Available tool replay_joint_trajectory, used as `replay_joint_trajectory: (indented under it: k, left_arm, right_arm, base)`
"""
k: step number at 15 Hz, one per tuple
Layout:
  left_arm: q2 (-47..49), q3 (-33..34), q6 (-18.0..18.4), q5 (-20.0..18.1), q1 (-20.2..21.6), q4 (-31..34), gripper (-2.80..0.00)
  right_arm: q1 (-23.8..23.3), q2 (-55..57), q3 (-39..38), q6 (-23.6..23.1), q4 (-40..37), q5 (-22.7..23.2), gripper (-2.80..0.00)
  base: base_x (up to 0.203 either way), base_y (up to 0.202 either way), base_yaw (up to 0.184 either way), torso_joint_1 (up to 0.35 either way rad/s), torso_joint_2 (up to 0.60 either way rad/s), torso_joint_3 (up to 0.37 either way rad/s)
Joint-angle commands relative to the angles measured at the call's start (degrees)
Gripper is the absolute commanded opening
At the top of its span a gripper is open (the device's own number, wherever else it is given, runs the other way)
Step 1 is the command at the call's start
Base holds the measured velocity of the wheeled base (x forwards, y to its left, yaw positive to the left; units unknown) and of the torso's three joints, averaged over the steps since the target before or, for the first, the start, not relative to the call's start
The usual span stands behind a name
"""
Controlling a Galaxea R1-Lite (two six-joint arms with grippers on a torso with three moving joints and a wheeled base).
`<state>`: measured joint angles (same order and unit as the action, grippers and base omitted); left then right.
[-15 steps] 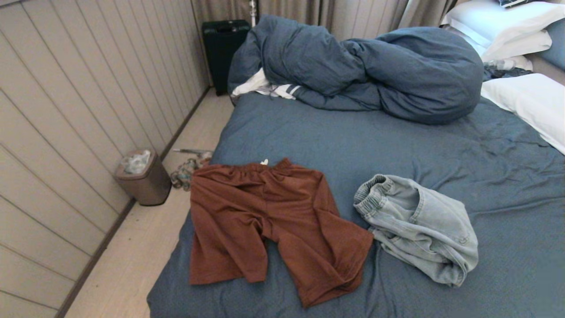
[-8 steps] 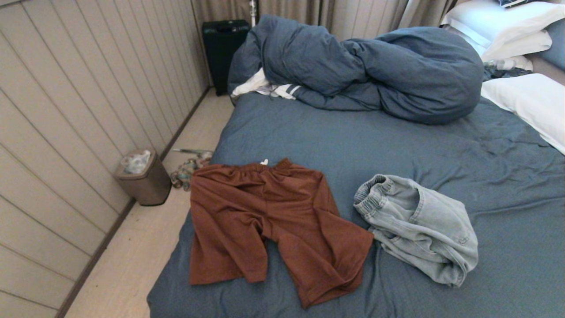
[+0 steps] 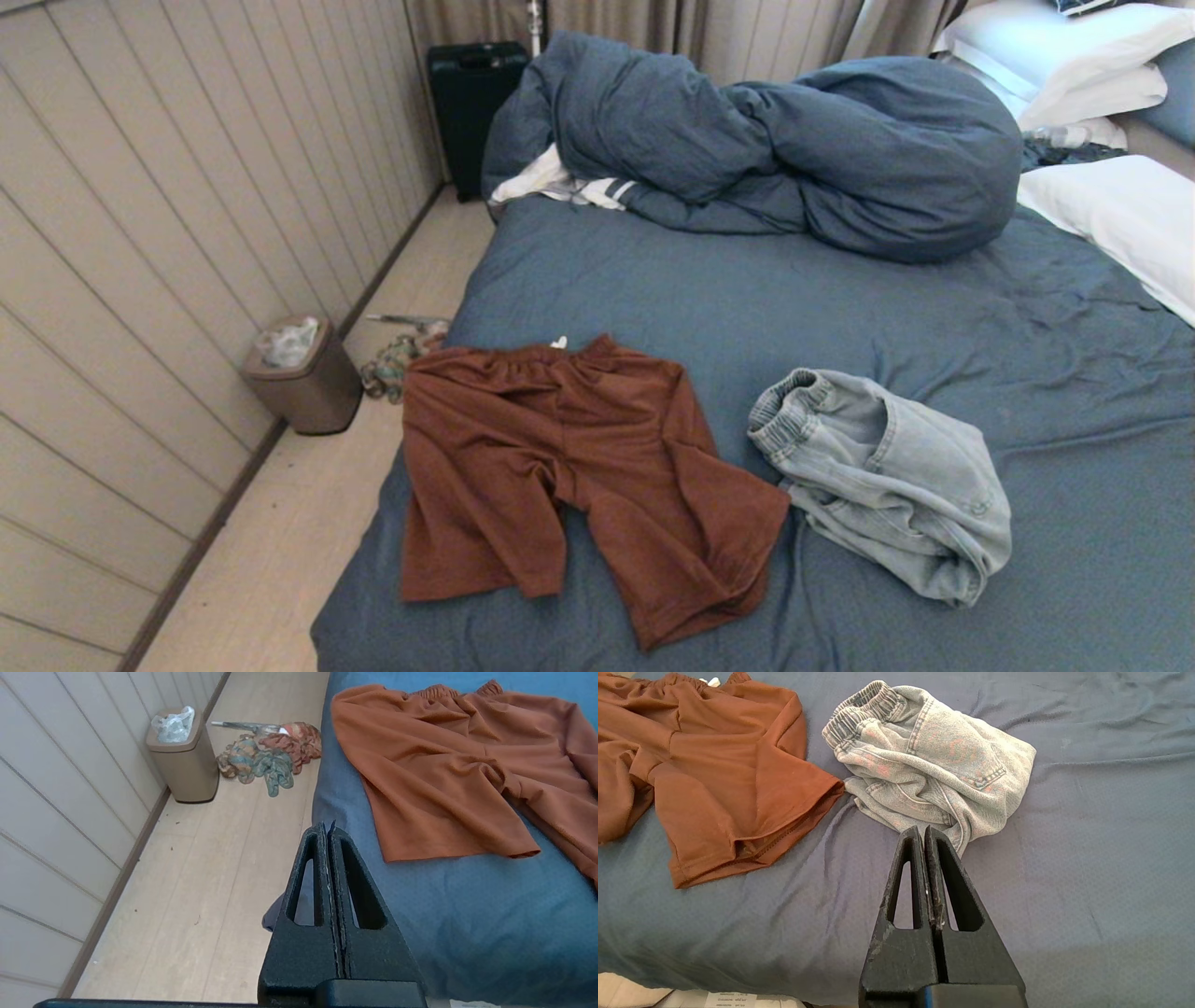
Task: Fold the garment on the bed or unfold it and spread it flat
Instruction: Unford the blue shorts
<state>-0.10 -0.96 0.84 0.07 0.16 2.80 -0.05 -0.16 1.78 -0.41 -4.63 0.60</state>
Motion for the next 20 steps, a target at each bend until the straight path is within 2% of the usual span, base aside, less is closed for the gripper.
replay_joint_trajectory:
  k: [1, 20]
  left_arm:
    - [0.18, 0.00, 0.10, 0.01, 0.02, 0.01, -2.80]
    - [0.10, 0.00, 0.04, 0.01, 0.02, 0.01, -2.80]
  right_arm:
    - [-0.04, -0.54, 0.00, -0.02, -0.03, 0.06, -2.80]
    - [-0.04, -0.54, -0.02, -0.02, -0.03, 0.02, -2.80]
  base:
    - [0.000, 0.000, 0.000, 0.000, 0.00, 0.000]
    - [0.000, 0.000, 0.000, 0.000, 0.00, 0.000]
